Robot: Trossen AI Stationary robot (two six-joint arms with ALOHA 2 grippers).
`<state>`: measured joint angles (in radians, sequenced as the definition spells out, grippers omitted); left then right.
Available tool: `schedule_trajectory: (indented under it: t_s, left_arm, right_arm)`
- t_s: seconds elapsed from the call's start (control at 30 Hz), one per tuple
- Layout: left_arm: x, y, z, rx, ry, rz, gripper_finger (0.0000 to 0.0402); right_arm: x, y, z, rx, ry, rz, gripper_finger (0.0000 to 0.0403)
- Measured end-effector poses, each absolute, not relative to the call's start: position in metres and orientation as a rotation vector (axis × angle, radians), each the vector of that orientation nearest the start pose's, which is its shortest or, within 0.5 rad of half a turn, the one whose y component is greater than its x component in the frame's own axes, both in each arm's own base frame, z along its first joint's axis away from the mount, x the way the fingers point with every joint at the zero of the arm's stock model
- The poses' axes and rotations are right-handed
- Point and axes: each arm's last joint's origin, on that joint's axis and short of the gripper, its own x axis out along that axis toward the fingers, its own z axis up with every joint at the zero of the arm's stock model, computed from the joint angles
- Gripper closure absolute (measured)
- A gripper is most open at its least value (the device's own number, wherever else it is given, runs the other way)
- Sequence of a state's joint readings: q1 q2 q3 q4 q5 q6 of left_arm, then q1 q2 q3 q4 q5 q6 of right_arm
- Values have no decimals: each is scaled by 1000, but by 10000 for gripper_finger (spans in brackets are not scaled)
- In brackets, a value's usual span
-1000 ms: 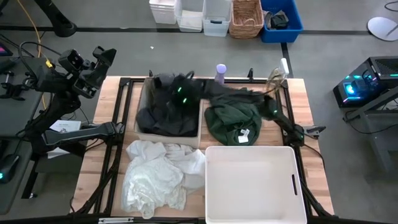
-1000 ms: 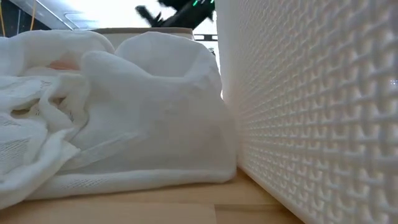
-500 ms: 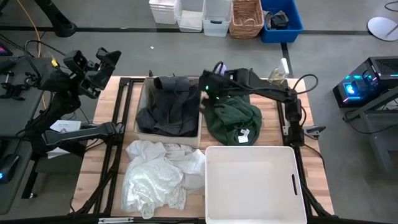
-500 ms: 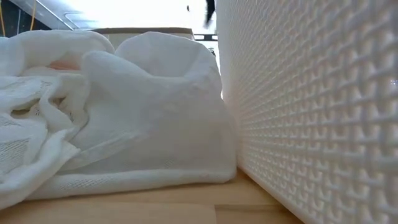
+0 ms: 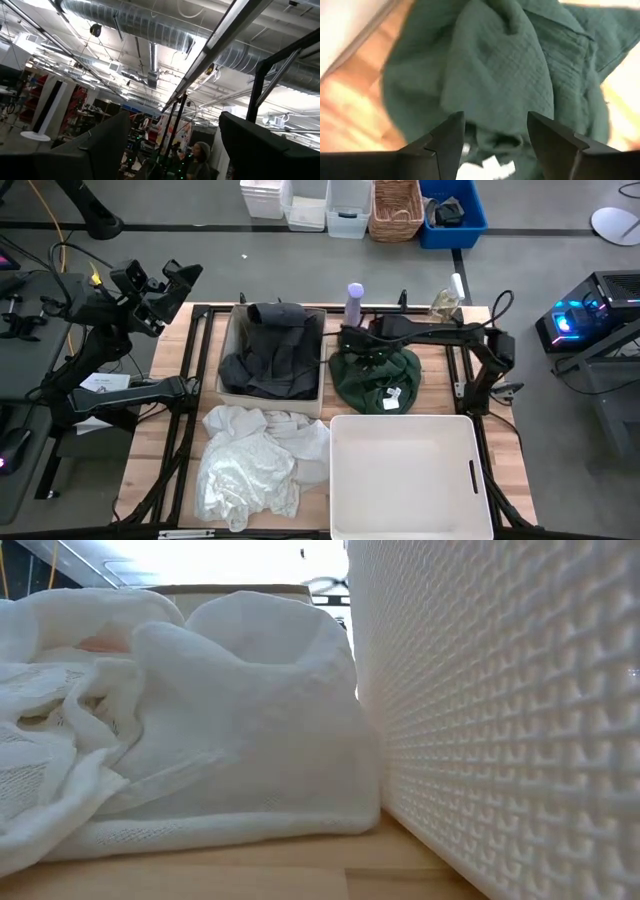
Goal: Sort clothes
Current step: Put the green cloth into the gray bin
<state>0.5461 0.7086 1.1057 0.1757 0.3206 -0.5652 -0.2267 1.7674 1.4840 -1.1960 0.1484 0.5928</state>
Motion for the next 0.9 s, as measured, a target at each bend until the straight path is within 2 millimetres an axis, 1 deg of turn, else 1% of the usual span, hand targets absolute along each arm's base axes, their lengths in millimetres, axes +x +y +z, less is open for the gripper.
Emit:
schedule_trajectory:
  t_s: [0.07, 0.13, 0.2, 0.27, 0.33, 0.53, 0.6, 0.63, 0.67, 0.7, 0.77, 0.8, 0.83, 0.9]
  left_arm:
    - [92, 45, 477, -310, -561, 66, 106]
    - [92, 45, 477, -309, -562, 66, 106]
    - [94, 47, 477, -311, -559, 67, 106]
    - [96, 48, 476, -316, -555, 75, 106]
    - [98, 49, 476, -321, -553, 86, 106]
    - [106, 55, 473, -334, -532, 96, 106]
    - [110, 57, 472, -339, -524, 98, 106]
    - [111, 57, 472, -346, -521, 98, 106]
    - [112, 58, 471, -349, -518, 100, 106]
    - [113, 59, 471, -350, -516, 102, 106]
    - [114, 59, 470, -353, -511, 103, 106]
    - [114, 60, 471, -352, -514, 103, 106]
    - [114, 59, 471, -349, -519, 101, 106]
    - [113, 59, 472, -345, -528, 98, 106]
  right_arm:
    - [318, -84, 238, 570, 1315, -771, 192]
    - [311, -90, 219, 616, 1316, -824, 192]
    - [304, -96, 201, 659, 1310, -843, 192]
    - [302, -101, 189, 693, 1271, -858, 192]
    - [296, -103, 177, 699, 1276, -877, 192]
    - [280, -99, 133, 769, 1314, -976, 192]
    - [278, -94, 124, 775, 1303, -965, 195]
    - [277, -92, 121, 773, 1298, -955, 204]
    - [277, -89, 119, 767, 1292, -950, 221]
    - [278, -87, 119, 756, 1284, -953, 247]
    - [281, -82, 119, 729, 1277, -939, 330]
    - [283, -80, 121, 704, 1285, -915, 362]
    - [284, -79, 123, 684, 1295, -899, 376]
    - [289, -75, 135, 685, 1306, -875, 378]
